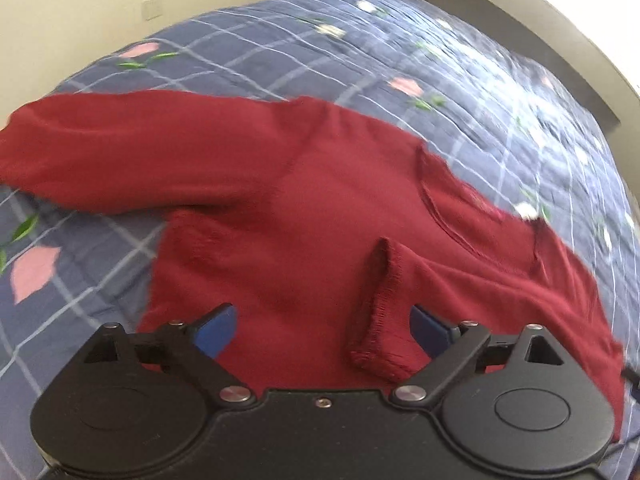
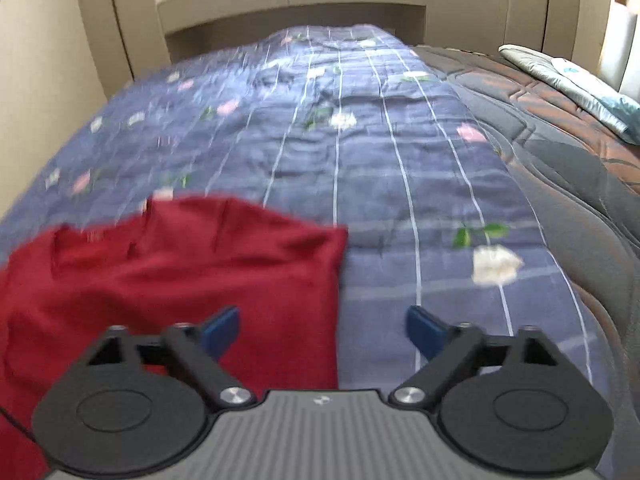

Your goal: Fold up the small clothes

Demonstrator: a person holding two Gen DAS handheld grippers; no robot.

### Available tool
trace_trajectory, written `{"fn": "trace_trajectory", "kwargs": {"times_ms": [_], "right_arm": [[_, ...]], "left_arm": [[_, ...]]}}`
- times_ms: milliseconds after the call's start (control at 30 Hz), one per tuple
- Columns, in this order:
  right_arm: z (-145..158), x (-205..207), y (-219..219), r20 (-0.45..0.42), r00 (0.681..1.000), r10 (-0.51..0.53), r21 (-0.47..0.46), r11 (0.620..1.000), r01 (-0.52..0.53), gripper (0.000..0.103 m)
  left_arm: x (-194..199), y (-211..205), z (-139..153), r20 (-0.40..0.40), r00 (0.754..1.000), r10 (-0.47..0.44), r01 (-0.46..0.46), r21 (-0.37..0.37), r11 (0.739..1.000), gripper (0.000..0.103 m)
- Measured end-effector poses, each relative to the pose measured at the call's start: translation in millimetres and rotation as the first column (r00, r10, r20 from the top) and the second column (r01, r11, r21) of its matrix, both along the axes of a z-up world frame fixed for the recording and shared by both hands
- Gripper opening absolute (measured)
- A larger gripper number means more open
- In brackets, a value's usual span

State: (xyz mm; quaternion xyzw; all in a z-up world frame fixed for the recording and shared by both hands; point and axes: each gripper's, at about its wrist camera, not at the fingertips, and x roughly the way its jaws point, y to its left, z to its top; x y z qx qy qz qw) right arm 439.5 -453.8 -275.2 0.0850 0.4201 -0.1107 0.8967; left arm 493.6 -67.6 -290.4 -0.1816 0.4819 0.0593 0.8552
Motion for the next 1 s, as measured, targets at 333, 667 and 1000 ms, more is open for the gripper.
{"fn": "trace_trajectory", "kwargs": {"times_ms": [333, 667, 1000], "right_arm": [[26, -38, 71, 0.047, 0.999, -0.01, -0.082, 0.997, 0.014, 0.103], [15, -36, 184, -0.017, 0.971, 0.238, -0.084, 0.967, -0.239, 0.103], [-29, -44, 241, -0.199, 0.96, 0.199, -0.041, 0.977, -0.211, 0.103]], "left_arm": [[-40, 106, 26, 0.048, 0.952, 0.303, -0.305, 0.044, 0.951, 0.102], [-54, 248, 16, 0.017, 0.876, 0.482, -0.482, 0.066, 0.874, 0.102], [-22, 320, 6, 0.035, 0.834, 0.55, -0.55, -0.011, 0.835, 0.102]]}}
